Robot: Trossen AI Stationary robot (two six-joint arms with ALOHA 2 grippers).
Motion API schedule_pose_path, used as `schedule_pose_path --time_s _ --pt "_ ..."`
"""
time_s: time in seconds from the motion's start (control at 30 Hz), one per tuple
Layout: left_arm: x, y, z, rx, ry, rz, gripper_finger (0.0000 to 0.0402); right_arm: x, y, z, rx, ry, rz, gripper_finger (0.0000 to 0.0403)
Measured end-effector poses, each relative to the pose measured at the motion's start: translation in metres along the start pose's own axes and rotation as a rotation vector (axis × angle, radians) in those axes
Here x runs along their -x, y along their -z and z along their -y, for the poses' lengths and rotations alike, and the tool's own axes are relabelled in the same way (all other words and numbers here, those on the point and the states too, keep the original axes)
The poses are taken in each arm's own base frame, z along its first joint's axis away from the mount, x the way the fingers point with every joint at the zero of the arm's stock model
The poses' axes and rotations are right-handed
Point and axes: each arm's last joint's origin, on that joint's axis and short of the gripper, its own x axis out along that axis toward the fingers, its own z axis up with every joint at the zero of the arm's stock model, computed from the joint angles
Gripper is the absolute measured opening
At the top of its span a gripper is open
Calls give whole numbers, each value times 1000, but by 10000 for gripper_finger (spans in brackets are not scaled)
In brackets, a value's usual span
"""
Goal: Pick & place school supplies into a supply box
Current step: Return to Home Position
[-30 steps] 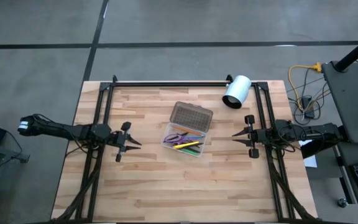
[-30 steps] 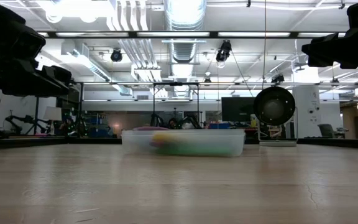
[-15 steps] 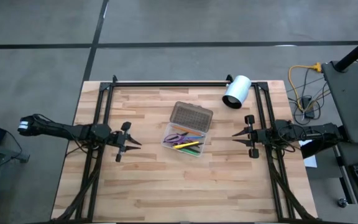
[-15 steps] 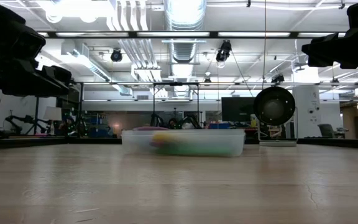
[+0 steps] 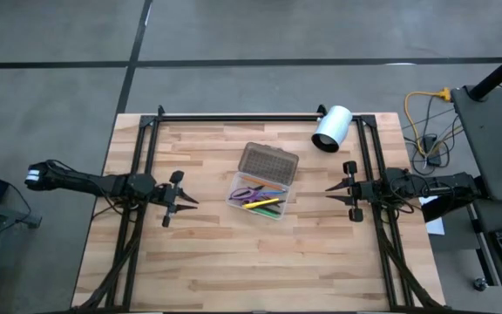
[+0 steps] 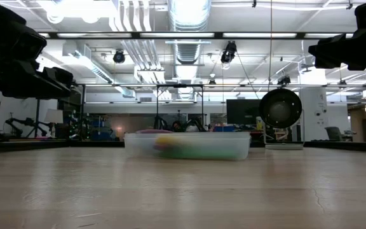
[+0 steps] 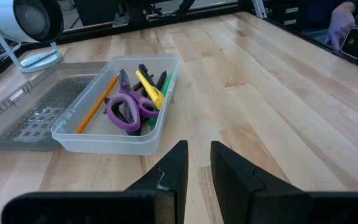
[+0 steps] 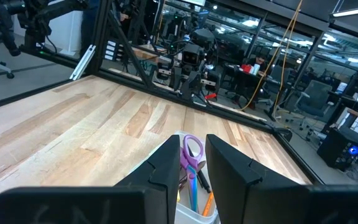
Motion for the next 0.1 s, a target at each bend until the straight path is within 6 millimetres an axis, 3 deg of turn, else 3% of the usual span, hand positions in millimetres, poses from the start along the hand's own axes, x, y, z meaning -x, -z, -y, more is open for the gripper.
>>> schedule_pose_path --time_s 0.1 --pt "0 0 0 0 0 0 54 0 0 0 0 0 0 68"
